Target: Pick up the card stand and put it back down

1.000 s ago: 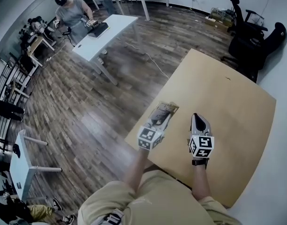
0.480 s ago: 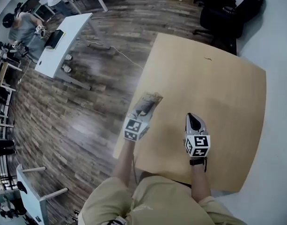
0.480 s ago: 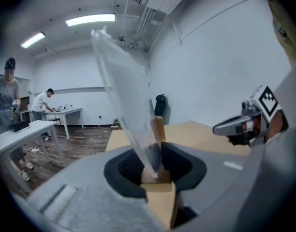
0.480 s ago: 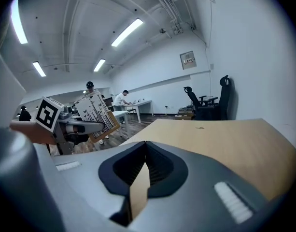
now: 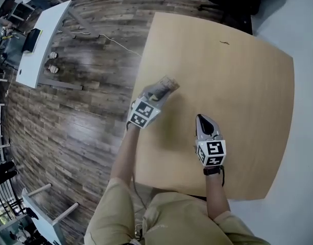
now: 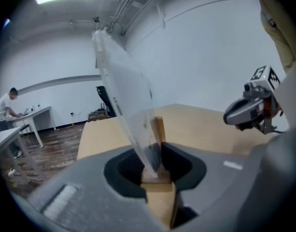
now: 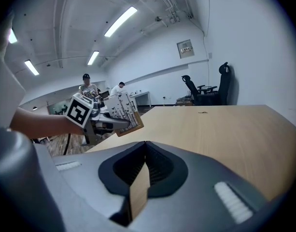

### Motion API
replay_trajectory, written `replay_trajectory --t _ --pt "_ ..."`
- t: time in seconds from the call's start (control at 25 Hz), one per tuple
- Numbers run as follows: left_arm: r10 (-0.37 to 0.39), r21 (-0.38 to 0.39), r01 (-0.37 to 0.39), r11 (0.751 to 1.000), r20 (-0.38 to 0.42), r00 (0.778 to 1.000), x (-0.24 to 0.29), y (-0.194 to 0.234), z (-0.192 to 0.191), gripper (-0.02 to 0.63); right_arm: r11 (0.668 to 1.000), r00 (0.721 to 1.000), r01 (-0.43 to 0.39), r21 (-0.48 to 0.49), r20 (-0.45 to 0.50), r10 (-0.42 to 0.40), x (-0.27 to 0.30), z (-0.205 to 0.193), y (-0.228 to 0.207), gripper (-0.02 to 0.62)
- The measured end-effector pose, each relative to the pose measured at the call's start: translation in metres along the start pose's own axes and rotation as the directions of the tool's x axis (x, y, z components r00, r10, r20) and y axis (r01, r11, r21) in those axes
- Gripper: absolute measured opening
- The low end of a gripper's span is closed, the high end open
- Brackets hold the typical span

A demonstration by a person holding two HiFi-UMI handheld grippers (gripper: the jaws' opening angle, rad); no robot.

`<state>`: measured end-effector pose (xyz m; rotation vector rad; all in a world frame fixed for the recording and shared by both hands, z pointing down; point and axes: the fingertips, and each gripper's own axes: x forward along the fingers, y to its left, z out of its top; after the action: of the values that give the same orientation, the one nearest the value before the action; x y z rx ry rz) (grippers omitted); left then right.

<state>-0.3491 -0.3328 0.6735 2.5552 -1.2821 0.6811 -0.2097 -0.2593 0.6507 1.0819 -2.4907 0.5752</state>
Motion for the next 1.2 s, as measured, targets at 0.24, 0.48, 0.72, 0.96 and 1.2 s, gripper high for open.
replay_trajectory --t 0.24,0.48,0.72,0.96,1.2 --pt "-0.105 0.077 0.109 0.991 -0.049 0.993 0.043 0.011 -0.027 0.097 1.0 0.999 0.007 -0.003 -0.035 -0.007 0.025 -0.024 -0.003 0.006" --pt "-0.168 0.128 0.181 0.975 -0.106 0.98 0.065 0.003 -0.051 0.098 1.0 0.999 0.019 -0.001 -0.04 -0.019 0.029 -0.034 -0.01 0.006" --pt "-0.183 0.077 0.192 0.978 -0.111 0.977 0.072 0.002 -0.057 0.158 1.0 0.999 0.016 0.011 -0.035 -0.015 0.025 -0.037 -0.011 0.006" --pt "-0.087 0.011 0.089 0.996 -0.132 0.988 0.045 0.009 -0.049 0.333 1.0 1.0 0.003 0.015 -0.022 -0.002 0.004 -0.024 0.002 0.006" --pt "0.058 -0.082 -0.064 0.995 -0.073 0.996 -0.023 0.002 -0.014 0.329 1.0 0.999 -0.027 -0.009 0.019 0.027 -0.041 0.007 0.013 0.006"
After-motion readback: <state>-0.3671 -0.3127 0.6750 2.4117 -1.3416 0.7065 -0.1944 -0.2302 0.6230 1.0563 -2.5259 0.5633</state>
